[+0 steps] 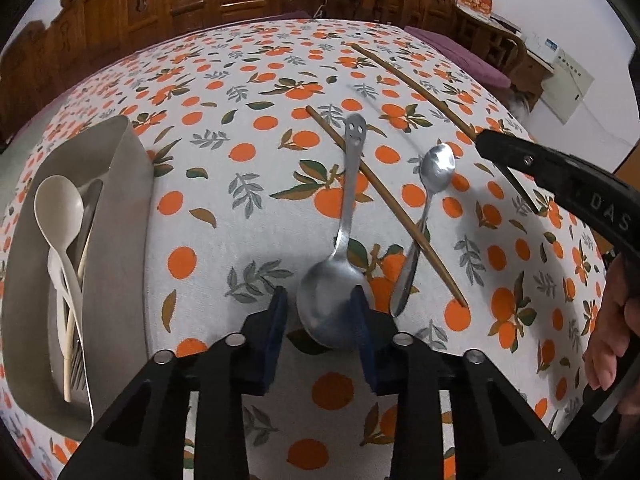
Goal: Organize utensils
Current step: 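Grasp a metal spoon by its handle with the left tool, then carry the metal spoon into the tray and open the left tool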
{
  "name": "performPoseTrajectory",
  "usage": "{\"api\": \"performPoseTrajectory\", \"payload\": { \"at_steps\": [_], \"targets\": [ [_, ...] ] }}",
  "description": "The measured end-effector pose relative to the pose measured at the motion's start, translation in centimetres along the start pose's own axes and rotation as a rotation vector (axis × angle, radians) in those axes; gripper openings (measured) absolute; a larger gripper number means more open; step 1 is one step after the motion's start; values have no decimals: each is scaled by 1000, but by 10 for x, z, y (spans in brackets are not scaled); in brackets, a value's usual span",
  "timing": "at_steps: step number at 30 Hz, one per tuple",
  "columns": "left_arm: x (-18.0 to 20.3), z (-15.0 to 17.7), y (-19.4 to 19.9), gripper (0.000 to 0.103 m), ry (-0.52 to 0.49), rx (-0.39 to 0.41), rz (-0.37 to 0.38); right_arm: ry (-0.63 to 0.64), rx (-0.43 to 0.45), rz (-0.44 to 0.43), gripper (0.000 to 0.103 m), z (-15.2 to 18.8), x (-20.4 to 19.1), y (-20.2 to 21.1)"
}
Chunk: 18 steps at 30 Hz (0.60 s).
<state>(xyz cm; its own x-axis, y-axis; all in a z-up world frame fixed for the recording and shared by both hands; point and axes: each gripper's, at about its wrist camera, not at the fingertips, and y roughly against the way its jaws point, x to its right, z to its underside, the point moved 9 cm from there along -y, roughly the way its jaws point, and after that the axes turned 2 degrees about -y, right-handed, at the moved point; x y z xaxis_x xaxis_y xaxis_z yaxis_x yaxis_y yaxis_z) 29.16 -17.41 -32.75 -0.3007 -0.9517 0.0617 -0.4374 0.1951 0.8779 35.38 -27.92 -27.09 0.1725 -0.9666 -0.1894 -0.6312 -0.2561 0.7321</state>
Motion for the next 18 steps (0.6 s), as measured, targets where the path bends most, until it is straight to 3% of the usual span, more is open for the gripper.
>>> {"api": "performPoseTrajectory", "payload": {
  "at_steps": [10, 18],
  "targets": [
    [-2, -6, 19, 2, 41, 54, 8, 1, 0, -4, 6, 0, -1, 0],
    [-5, -13, 48, 1, 43, 131, -4, 14, 1, -14, 6, 0, -8, 0]
  ]
}}
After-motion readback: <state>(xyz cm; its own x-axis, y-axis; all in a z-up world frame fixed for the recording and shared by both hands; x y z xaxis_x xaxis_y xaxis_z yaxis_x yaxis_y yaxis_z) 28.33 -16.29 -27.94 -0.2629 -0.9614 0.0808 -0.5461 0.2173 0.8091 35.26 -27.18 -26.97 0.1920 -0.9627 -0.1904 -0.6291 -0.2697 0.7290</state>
